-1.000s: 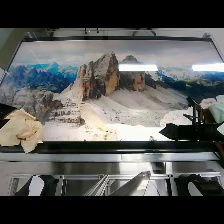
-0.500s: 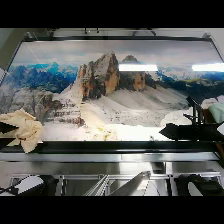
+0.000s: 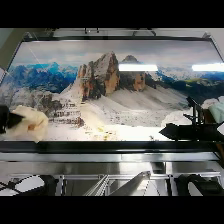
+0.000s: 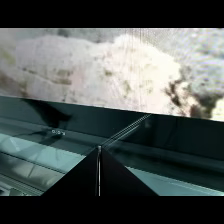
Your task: Fold the shirts.
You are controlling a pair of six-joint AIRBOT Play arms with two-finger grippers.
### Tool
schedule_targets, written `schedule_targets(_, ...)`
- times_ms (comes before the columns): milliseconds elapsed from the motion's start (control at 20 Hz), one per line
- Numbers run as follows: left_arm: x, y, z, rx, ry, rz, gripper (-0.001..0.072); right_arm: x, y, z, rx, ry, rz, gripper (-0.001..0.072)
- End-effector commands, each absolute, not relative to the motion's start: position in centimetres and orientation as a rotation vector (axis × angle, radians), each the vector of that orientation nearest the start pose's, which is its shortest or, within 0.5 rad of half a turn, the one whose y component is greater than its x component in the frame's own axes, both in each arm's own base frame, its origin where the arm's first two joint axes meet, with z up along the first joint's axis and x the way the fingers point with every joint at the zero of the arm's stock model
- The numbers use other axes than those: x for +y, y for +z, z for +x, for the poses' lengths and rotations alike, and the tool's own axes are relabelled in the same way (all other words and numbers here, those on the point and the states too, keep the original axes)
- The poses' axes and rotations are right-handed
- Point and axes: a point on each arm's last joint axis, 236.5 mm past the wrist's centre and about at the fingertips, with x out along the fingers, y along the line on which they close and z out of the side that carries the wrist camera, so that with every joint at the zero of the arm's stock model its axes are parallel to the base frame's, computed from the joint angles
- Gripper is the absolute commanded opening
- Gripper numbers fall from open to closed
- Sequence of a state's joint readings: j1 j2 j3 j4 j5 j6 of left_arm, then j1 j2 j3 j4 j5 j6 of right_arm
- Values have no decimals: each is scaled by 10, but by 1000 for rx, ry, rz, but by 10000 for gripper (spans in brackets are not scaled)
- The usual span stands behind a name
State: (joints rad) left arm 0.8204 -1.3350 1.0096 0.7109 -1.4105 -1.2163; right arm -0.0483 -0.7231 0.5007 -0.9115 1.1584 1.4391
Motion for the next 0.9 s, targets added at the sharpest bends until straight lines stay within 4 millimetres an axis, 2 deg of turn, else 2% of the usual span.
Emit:
schedule_targets(0,-12,227,396,629,-754,-1066,22,122,-10,223,1280,366,555,22)
schedule_targets(50,-51,286,389,529,-936,-1010,23,122,-10,224,1279,366,555,22)
schedule_targets(100,-88,327,376,485,-1076,-947,26,122,-10,226,1271,362,556,22)
schedule_targets(150,-119,349,364,482,-1171,-872,27,121,-10,228,1263,358,556,22)
schedule_targets(200,-148,362,352,494,-1251,-803,27,120,-9,230,1252,353,557,23)
schedule_targets(300,-193,362,339,569,-1346,-728,28,120,-9,231,1250,351,557,23)
schedule_targets(450,-244,316,337,768,-1389,-656,28,120,-9,231,1250,352,557,22)
schedule_targets(550,-267,267,336,922,-1383,-582,28,120,-9,231,1250,352,557,22)
schedule_targets(650,-276,207,330,1118,-1363,-479,31,120,-9,231,1250,352,557,23)
schedule_targets(700,-274,176,328,1243,-1316,-450,92,120,-9,231,1250,352,557,22)
schedule_targets(750,-272,149,329,1348,-1252,-439,314,120,-9,231,1250,352,557,22)
schedule_targets(800,-267,125,333,1439,-1180,-438,451,120,-9,230,1253,353,557,22)
schedule_targets(850,-263,109,336,1498,-1135,-450,630,120,-9,230,1253,353,558,22)
